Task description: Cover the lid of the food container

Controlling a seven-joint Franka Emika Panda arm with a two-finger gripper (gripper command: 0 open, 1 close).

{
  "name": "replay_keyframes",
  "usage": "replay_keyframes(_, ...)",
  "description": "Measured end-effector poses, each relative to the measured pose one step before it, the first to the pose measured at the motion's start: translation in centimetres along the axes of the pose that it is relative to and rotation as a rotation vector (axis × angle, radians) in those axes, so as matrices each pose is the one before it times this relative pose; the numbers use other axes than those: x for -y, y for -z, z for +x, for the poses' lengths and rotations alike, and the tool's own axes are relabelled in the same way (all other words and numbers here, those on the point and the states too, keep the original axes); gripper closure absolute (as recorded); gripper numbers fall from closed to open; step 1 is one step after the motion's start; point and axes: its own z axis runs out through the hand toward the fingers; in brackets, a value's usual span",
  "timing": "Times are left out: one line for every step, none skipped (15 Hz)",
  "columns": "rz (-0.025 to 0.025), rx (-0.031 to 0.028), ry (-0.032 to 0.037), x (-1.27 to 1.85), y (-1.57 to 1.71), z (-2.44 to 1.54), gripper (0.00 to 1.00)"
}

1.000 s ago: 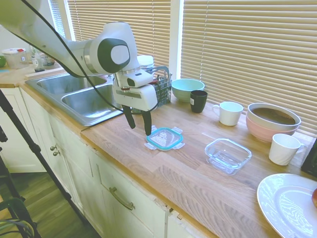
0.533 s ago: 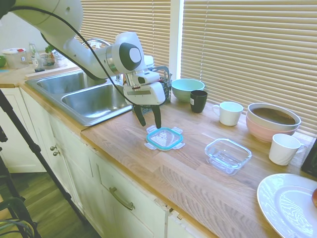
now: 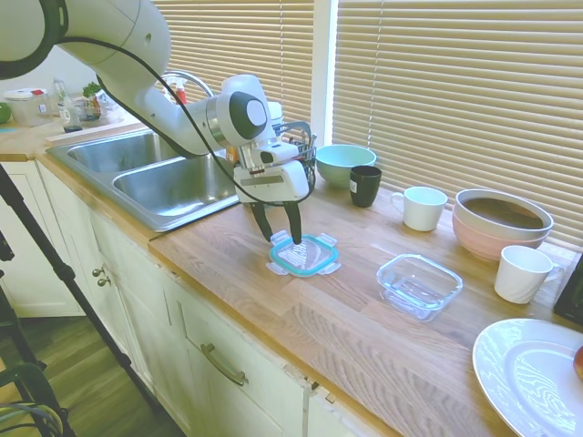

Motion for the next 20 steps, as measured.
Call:
replay_keyframes(-0.00447,-0.00329,0.00108,0.148,-0.290,0.145,0.00)
replay_keyframes(-0.00293,-0.00344,0.00052,0.166,-0.187,0.147,0.00)
replay_keyframes(-0.00201,-0.00450,-0.00068,0.188,0.027,0.192,0.00)
replay_keyframes(-0.00470,-0.00353,0.00105,0.140,-0.019,0.081,0.00)
replay_keyframes(-0.00256,-0.00373,0.00204,0.221,0.018,0.032,0.00)
replay_keyframes(-0.00109,-0.00419,0.00180,0.288,0.065,0.072,0.00)
replay_keyframes(-0.00224,-0.00284,0.00007,0.235,-0.002,0.146,0.00)
replay_keyframes(-0.00107,-0.00367,-0.00121,0.228,0.003,0.240,0.00)
replay_keyframes(-0.00157,-0.00314,-0.00142,0.174,-0.037,0.220,0.00)
replay_keyframes(-0.00144,-0.00126,-0.00148,0.080,-0.037,0.151,0.00)
replay_keyframes(-0.00106,-0.00058,-0.00186,0.040,-0.016,0.130,0.00)
replay_keyframes(-0.00089,-0.00017,-0.00086,-0.009,-0.019,0.071,1.00)
replay_keyframes(-0.00134,0.00033,-0.00022,-0.008,-0.012,0.013,1.00)
replay_keyframes(-0.00276,0.00081,-0.00011,-0.015,-0.022,0.003,1.00)
replay_keyframes(-0.00459,0.00132,-0.00027,-0.037,-0.021,0.002,1.00)
replay_keyframes(-0.00731,0.00203,-0.00039,-0.040,-0.038,0.008,1.00)
replay_keyframes(-0.00565,0.00129,-0.00024,0.024,-0.019,0.015,1.00)
replay_keyframes(-0.00639,0.00120,0.00043,0.069,-0.008,-0.013,1.00)
replay_keyframes(-0.00457,0.00099,0.00191,0.093,-0.044,-0.100,1.00)
replay_keyframes(-0.00600,0.00056,0.00210,0.087,-0.028,-0.143,1.00)
